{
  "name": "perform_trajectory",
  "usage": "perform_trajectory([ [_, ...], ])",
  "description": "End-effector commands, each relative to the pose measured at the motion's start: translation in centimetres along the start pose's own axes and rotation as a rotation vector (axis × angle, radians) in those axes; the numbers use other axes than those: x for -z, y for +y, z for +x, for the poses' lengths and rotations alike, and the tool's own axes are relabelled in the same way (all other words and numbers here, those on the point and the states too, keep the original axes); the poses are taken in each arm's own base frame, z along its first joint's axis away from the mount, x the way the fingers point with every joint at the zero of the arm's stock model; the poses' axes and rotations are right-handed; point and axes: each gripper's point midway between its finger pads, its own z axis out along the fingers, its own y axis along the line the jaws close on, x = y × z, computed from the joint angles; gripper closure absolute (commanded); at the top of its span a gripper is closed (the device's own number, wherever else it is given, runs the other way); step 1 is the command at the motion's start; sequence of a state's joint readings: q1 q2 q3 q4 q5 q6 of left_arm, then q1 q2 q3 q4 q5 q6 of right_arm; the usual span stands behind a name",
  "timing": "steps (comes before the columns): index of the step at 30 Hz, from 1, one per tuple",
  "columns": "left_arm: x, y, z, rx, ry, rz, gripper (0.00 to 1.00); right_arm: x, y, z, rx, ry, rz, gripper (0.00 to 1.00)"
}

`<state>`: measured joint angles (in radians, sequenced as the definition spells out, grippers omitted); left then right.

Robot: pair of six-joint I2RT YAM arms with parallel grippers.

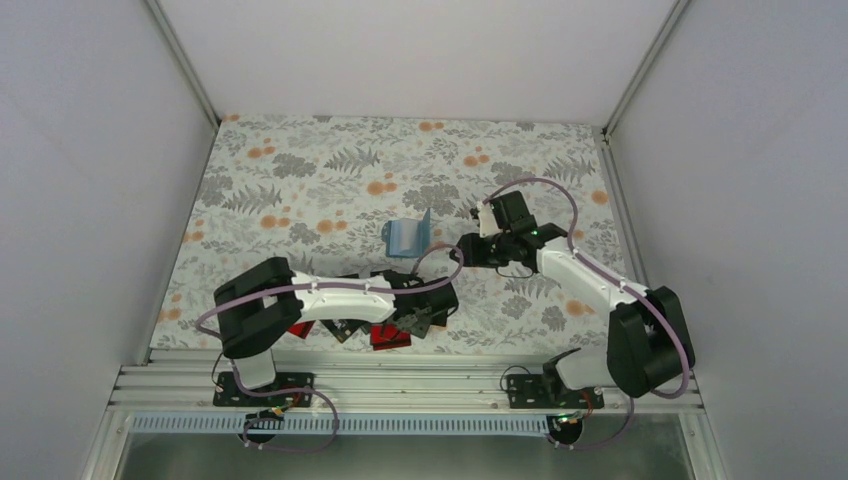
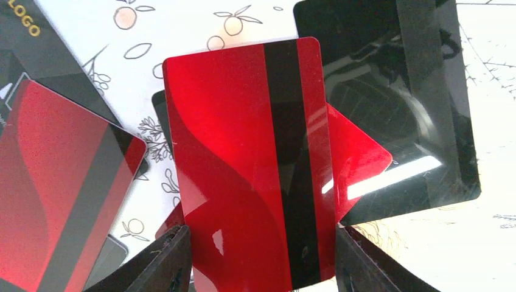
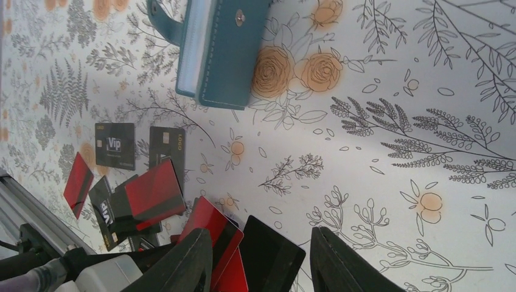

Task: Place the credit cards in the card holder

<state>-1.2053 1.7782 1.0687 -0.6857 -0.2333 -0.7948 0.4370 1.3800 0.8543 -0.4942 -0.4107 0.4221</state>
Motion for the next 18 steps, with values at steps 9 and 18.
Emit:
perform_trajectory([
  [9, 2.2, 0.8, -2.0, 0.074, -0.108, 0.044, 0.44, 1.1, 2.2, 2.4, -0.069, 0.000, -0.181, 0.56],
  [18, 4.5, 0.3, -4.5, 0.121, -0.198, 0.161, 0.44, 1.6, 5.5, 3.8, -0.110, 0.009, -0.413, 0.53],
])
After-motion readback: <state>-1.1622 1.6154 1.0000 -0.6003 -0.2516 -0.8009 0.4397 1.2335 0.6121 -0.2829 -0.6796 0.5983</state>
